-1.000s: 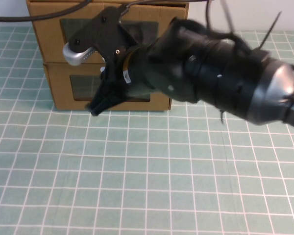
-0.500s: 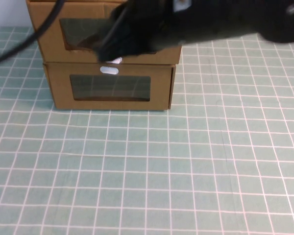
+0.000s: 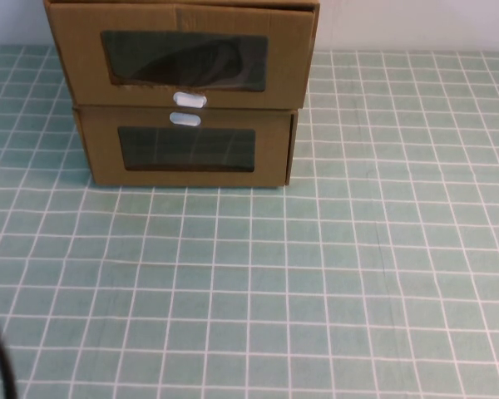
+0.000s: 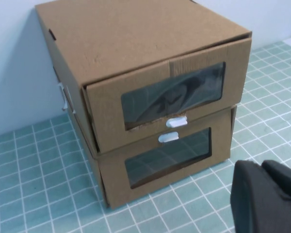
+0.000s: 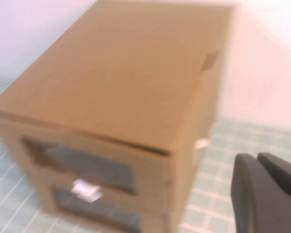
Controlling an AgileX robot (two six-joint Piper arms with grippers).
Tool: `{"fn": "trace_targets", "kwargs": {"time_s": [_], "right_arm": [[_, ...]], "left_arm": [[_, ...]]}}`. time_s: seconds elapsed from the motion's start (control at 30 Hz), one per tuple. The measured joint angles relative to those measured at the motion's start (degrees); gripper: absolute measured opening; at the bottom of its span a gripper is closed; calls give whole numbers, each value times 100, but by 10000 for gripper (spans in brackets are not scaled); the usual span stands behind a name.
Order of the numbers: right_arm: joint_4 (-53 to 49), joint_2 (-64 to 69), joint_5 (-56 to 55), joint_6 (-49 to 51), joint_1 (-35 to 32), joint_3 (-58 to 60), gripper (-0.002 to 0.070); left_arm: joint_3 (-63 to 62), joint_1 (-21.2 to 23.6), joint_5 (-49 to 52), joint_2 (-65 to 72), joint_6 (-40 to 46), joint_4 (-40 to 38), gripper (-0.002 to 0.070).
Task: Close the shoe box
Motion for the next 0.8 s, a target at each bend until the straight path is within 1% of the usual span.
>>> {"fn": "trace_targets", "kwargs": {"time_s": [0.17, 0.27, 0.43, 0.6, 0.7, 0.8], "right_arm": [[-128, -1241, -464, 123, -636, 1147, -14], [-374, -2131, -892, 414, -844, 2201, -14], [-751, -3701, -1738, 558, -887, 4330, -14], [-761, -5107, -1869, 584, -887, 5969, -14], [-761, -5766, -1882, 585, -887, 6840, -14], [-761, -6317, -1955, 585, -887, 7463, -14]], "left_arm": [[1146, 0, -393, -1167, -228, 9, -5], [1799, 0, -690, -1762, -581, 9, -5], [2630, 0, -1291, -2528, -1218, 9, -5], [3196, 0, -1426, -2737, -1733, -40, -5], [3439, 0, -1490, -2746, -1840, -40, -5], [3564, 0, -1676, -2746, -1874, -52, -5]]}}
